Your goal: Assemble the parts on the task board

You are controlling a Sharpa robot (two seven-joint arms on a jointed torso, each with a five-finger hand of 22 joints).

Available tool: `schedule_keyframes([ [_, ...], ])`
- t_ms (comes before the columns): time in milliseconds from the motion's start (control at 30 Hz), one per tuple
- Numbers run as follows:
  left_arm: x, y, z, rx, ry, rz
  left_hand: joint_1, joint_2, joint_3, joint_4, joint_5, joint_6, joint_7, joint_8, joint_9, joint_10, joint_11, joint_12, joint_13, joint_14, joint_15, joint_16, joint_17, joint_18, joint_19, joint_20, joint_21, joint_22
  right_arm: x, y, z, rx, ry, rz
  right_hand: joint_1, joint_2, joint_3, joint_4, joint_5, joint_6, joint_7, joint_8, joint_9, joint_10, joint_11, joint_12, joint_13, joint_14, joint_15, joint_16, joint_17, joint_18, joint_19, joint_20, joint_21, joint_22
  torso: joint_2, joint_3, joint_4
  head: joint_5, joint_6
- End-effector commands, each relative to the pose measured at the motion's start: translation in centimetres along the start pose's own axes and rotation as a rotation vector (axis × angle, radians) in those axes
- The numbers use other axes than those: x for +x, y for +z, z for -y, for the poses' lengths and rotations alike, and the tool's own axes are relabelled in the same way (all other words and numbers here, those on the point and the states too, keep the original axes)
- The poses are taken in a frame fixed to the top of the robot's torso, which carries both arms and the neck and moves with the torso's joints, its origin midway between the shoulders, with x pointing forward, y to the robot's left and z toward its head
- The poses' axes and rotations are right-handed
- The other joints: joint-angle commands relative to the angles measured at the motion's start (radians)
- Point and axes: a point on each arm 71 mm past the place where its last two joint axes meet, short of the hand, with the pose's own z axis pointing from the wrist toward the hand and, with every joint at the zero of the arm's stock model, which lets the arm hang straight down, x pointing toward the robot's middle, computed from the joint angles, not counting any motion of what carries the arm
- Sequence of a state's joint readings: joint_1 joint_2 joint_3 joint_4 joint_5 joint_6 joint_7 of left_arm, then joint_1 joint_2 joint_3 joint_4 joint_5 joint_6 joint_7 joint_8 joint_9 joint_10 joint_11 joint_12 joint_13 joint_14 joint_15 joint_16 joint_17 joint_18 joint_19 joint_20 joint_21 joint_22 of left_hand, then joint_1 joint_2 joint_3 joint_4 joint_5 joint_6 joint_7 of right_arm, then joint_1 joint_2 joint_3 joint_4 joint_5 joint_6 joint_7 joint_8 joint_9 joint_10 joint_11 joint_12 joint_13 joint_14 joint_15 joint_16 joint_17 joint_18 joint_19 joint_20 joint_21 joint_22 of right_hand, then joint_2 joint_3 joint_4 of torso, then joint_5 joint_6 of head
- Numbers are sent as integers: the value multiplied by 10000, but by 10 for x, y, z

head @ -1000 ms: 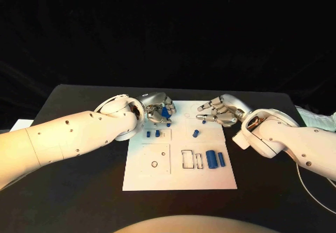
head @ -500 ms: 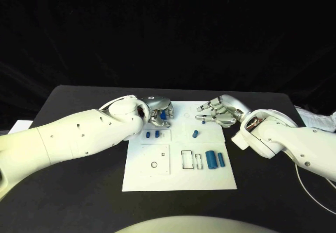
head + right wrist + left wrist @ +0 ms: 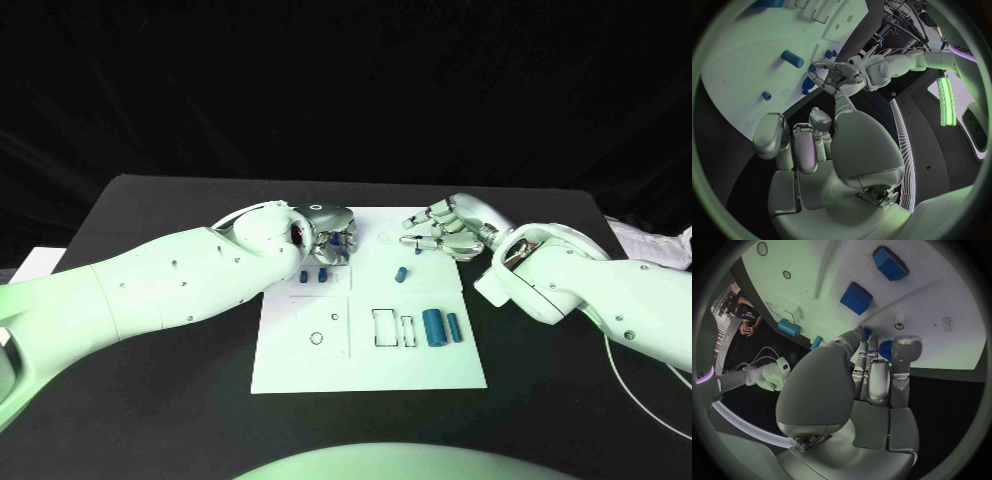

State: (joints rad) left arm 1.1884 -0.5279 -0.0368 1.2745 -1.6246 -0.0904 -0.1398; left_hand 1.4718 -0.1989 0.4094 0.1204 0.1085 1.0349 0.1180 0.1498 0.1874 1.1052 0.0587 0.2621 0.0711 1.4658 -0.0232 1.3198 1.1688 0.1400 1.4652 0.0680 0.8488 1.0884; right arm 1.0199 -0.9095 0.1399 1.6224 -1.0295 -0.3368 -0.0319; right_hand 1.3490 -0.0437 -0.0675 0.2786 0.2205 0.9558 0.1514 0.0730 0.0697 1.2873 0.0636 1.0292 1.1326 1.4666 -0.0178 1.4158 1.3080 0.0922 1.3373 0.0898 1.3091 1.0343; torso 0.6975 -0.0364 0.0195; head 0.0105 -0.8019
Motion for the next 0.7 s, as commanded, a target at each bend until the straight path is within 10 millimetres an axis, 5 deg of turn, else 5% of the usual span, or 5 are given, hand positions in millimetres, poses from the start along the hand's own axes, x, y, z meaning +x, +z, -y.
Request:
schedule_keyframes([
  [33,3,2,2,36,162,-178,-46,78,78,-2,-12,98,-8,-58,-22,105,-6,-57,-18,357,-65,-23,-20,-184,330,-36,110,65,2,0,-1,-129,-17,-159,-70,53,-59,-15,37,4,-2,-25,4,-89,-5,-18,-2,525,27,-30,203,104,-92,-5,-52,-8,-1,3,-5,-12,-9],
  [700,8,4,-3,-505,529,-614,197,348,948,-622,-49,540,25,-196,-230,741,-46,-369,22,345,-104,48,-160,-284,356,-80,772,613,2,0,-1,-129,-17,-173,-66,61,-62,-18,42,4,-2,-24,4,-89,-5,-15,-1,526,27,-31,203,104,-92,-5,-55,-11,-12,8,7,-37,-44],
])
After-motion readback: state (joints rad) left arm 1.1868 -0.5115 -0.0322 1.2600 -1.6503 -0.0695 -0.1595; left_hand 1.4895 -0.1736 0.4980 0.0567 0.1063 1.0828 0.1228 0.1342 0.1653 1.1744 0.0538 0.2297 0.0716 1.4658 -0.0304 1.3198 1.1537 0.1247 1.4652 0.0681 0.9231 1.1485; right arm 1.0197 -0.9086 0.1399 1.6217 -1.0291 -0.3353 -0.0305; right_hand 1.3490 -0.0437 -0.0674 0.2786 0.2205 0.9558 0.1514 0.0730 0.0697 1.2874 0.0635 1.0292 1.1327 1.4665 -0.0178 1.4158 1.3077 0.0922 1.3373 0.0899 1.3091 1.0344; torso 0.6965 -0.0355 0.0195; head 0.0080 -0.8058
